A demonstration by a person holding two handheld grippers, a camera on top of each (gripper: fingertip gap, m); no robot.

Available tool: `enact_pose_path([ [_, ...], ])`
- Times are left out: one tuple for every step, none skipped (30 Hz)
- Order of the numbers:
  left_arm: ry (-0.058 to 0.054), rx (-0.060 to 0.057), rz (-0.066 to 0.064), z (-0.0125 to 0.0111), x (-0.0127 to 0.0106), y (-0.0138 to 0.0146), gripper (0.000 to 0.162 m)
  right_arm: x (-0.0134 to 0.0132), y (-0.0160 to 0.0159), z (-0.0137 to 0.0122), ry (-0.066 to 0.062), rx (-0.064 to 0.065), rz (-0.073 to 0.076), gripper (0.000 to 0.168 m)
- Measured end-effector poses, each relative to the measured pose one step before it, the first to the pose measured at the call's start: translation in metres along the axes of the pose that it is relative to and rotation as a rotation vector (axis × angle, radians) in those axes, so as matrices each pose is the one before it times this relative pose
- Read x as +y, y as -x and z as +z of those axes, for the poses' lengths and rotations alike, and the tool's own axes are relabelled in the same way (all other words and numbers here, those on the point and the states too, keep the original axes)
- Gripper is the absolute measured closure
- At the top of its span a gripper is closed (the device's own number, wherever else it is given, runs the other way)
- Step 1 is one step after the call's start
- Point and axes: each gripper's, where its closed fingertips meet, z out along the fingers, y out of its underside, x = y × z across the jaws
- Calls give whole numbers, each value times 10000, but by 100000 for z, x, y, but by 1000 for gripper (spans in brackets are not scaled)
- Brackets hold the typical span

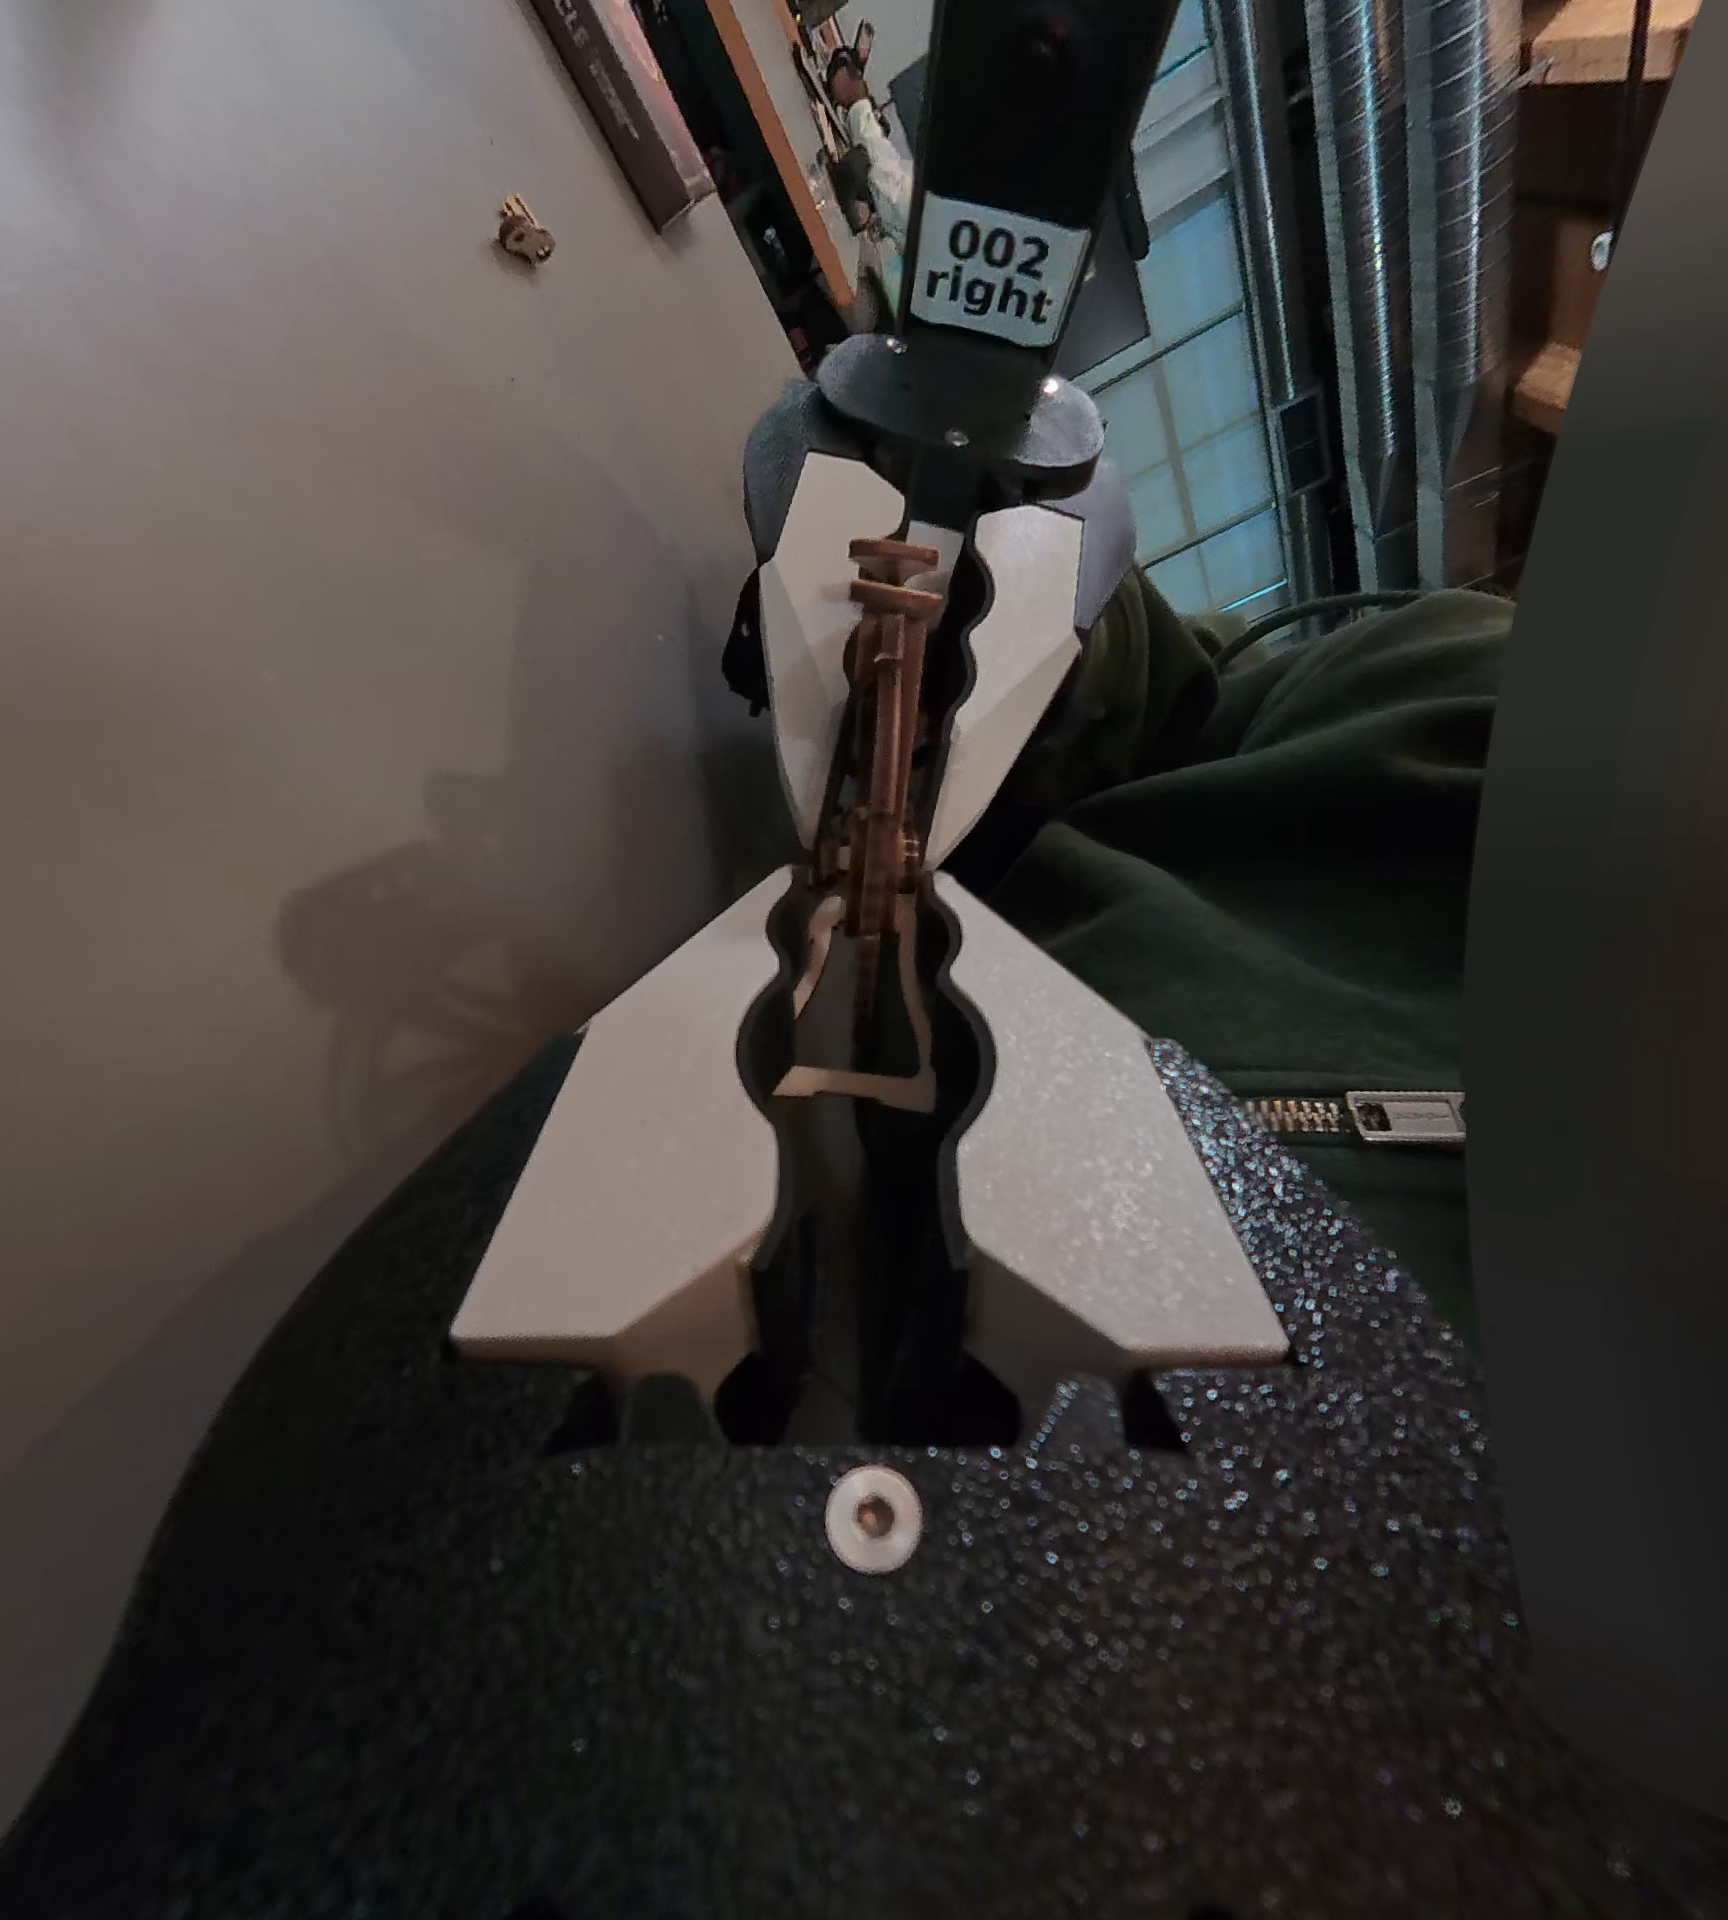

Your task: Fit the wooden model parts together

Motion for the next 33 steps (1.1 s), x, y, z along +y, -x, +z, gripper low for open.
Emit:
enact_pose_path([
  [-14,96,-62,-29,-40,-84,143,-42,42,-7,-42,-16,5,154],
  [2,-14,33,2,4,-14,144,-14,19,2,-25,-10,28,155],
  [2,-87,117,5,30,30,144,28,-34,28,-16,16,-4,155],
  [-2,-82,134,13,17,13,145,26,-16,8,-23,-19,44,155],
  [-11,-63,84,-14,-1,16,145,16,-29,11,-44,-30,61,155],
  [-1,-10,23,-8,-8,0,145,-1,-23,22,-56,-47,71,155],
  [0,4,10,-30,-2,-16,145,-3,7,8,-53,-67,47,155],
  [-30,23,53,-30,-50,-77,145,-62,68,2,-71,-96,28,155],
  [-7,29,47,-19,-2,-90,145,-34,93,-3,-31,-111,16,156],
  [19,7,24,9,23,-29,145,-1,43,-1,11,-74,18,154],
  [26,12,16,4,32,-41,145,18,27,-4,21,-76,37,156],
  [-7,28,-28,-21,-18,-16,145,-15,24,2,-12,-82,64,154],
  [29,61,-67,5,18,-30,145,-8,28,-1,-24,-86,77,153],
  [40,38,-69,14,40,-5,145,31,11,-11,-12,-66,35,153],
  [46,20,-22,22,55,1,146,52,28,-15,10,-102,95,153],
  [36,45,-4,25,46,-58,146,28,60,-43,11,-149,179,154],
  [39,58,-5,22,51,-76,146,28,89,-44,-27,-179,131,153],
  [43,23,-26,24,50,-5,146,63,17,-34,-36,-132,124,153],
  [16,71,-25,6,18,-70,146,14,71,-16,-58,-183,212,153],
  [-5,15,-15,1,-9,-6,146,-33,36,-39,-85,-170,195,153],
  [17,-26,-11,12,33,43,146,14,-37,-20,-40,-90,109,153],
  [-1,-28,-22,-1,1,57,146,12,-56,7,-23,4,-40,153],
  [-17,-10,-24,-15,-33,39,146,-22,-42,4,-8,57,-102,153],
  [-17,-25,-16,-13,-25,50,146,-8,-48,-4,17,96,-162,153],
  [6,-19,-3,-4,8,24,146,12,-27,16,36,90,-161,153],
  [6,-8,3,9,4,14,146,24,-3,0,32,53,-100,153],
  [-11,2,3,-6,-11,-2,146,5,2,5,9,25,-76,152],
  [2,-7,-7,0,7,14,146,18,-8,8,5,46,-83,153],
  [14,-23,-32,-1,11,59,146,25,-49,5,31,93,-126,153],
  [0,-57,-33,6,4,112,146,36,-106,-10,44,151,-173,153],
  [9,-62,-9,16,17,86,146,61,-89,-20,57,133,-160,154],
  [-34,-37,10,12,-41,34,146,16,-67,-34,14,90,-100,154],
  [-53,51,6,-14,-75,-84,145,-37,42,-40,-45,-11,-24,154],
])
